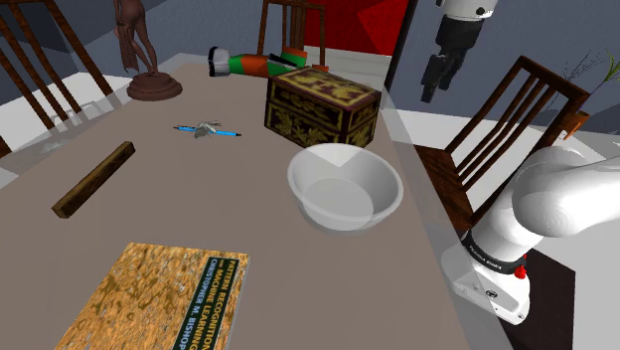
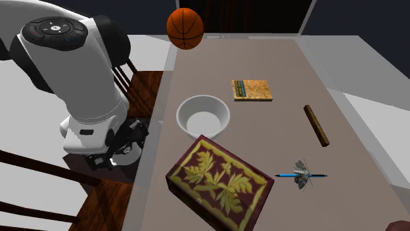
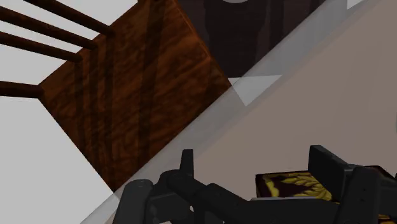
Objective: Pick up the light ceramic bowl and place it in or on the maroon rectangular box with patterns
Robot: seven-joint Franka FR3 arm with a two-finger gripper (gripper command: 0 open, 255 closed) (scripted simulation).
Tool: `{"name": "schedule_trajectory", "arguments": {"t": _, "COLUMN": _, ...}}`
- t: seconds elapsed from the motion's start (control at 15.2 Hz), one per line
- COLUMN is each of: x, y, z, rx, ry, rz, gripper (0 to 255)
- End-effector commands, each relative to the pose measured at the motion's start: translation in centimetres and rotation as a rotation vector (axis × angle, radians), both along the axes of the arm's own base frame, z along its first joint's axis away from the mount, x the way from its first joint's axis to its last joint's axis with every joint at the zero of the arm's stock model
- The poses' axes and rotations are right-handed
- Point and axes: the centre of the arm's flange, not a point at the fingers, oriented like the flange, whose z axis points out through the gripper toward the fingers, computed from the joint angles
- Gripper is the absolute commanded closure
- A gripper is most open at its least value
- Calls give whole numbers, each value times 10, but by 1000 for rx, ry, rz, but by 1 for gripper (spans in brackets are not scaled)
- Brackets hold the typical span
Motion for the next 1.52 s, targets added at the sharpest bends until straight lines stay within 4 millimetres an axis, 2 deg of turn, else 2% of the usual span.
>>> {"name": "schedule_trajectory", "arguments": {"t": 0.0, "x": 0, "y": 0, "z": 0, "rx": 0, "ry": 0, "rz": 0, "gripper": 0}}
{"name": "schedule_trajectory", "arguments": {"t": 0.53, "x": -2, "y": 58, "z": -51, "rx": 225, "ry": -29, "rz": -32, "gripper": 0}}
{"name": "schedule_trajectory", "arguments": {"t": 1.06, "x": -1, "y": 125, "z": -87, "rx": 450, "ry": -58, "rz": -63, "gripper": 0}}
{"name": "schedule_trajectory", "arguments": {"t": 1.45, "x": 1, "y": 140, "z": -114, "rx": 468, "ry": -60, "rz": -66, "gripper": 0}}
